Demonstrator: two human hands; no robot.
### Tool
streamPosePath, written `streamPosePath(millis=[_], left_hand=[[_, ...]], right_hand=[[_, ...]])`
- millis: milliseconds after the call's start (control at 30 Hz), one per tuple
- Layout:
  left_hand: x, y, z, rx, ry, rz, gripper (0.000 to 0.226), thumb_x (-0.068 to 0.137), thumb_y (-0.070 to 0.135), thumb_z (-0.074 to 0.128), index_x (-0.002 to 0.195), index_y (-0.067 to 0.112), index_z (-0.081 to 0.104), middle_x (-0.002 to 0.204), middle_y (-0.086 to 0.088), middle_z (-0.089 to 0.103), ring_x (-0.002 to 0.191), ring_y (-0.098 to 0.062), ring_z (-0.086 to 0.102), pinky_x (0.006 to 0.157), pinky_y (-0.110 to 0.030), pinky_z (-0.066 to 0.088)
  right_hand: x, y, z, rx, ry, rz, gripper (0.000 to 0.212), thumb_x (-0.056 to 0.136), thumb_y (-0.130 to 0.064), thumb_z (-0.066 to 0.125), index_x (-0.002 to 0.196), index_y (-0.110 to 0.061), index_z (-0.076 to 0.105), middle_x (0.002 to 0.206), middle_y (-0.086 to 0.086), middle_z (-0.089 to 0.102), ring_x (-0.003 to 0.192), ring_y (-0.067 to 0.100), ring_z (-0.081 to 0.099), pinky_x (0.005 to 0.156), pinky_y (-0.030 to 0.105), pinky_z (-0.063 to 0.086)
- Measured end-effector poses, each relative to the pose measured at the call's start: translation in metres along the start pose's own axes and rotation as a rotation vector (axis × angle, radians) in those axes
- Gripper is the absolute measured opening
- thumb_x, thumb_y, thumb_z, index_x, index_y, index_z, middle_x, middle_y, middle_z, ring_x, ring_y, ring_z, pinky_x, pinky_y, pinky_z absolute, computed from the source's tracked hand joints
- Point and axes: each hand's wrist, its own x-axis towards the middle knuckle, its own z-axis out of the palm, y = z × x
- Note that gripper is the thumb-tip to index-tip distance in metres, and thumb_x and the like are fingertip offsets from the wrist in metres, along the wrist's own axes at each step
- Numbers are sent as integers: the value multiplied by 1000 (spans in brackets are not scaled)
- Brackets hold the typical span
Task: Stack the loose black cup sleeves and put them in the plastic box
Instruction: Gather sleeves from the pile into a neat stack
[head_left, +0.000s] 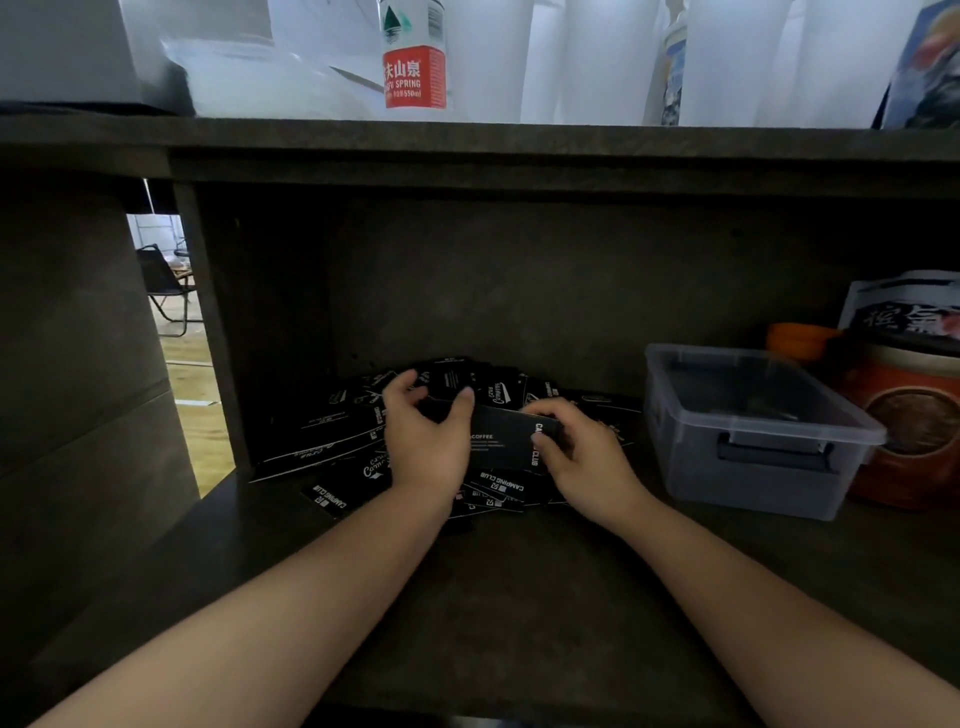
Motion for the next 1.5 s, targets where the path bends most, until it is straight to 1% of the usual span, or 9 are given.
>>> streamPosePath(millis=[100,433,600,667,767,867,1067,1333,1500], left_hand=[[-10,8,17,-104,23,47,16,97,30,53,109,31,62,103,12,63,99,-10,60,78,-21,47],[2,8,10,4,-209,78,26,102,24,41,123,26,55,108,10,61,99,-7,59,86,-24,48],[64,11,-59,669,-193,759,30,91,17,55,120,20,61,115,-1,59,106,-17,56,93,-31,46],[83,-4,-92,848,-313,582,48,84,13,61,130,27,54,129,-4,52,122,-24,48,103,-36,40],[93,-23,-122,811,-521,-80,77,77,29,66,143,48,31,150,-7,33,138,-33,28,113,-47,27],[97,-30,-131,816,-555,-194,77,78,46,70,144,52,30,156,-6,28,143,-31,23,116,-47,23],[89,-26,-116,956,-412,200,38,86,33,71,123,27,65,133,3,60,124,-16,53,103,-28,39],[71,-17,-93,922,-52,625,16,92,18,60,102,17,73,100,-3,71,90,-21,65,75,-34,52],[69,-16,-90,792,51,829,12,85,24,72,94,17,75,92,-1,70,89,-17,59,75,-27,45]], right_hand=[[-1,2,-5,-9,30,35,26,97,-13,53,115,-31,56,105,-16,62,93,-3,60,77,15,50],[4,16,-12,-88,-4,99,13,97,-21,55,99,-33,58,91,-9,65,74,3,63,66,20,52],[7,24,-16,-21,140,168,18,96,-22,57,91,-39,58,88,-11,67,79,6,64,74,37,57],[8,25,-18,4,193,201,19,97,-22,56,91,-40,57,88,-10,67,80,9,65,77,43,57],[9,24,-17,37,217,232,19,97,-21,56,92,-39,56,89,-8,67,81,11,65,79,44,56],[9,25,-15,36,224,244,11,96,-20,57,100,-30,61,87,-8,67,79,12,65,79,46,57],[8,26,-18,31,252,263,10,96,-20,57,101,-28,60,88,-8,66,84,14,65,80,49,56],[7,23,-21,26,263,274,10,97,-21,56,103,-29,59,86,-8,65,81,13,65,79,48,56],[7,23,-22,27,269,282,12,97,-23,56,108,-26,59,90,-8,65,83,13,65,80,48,56]])
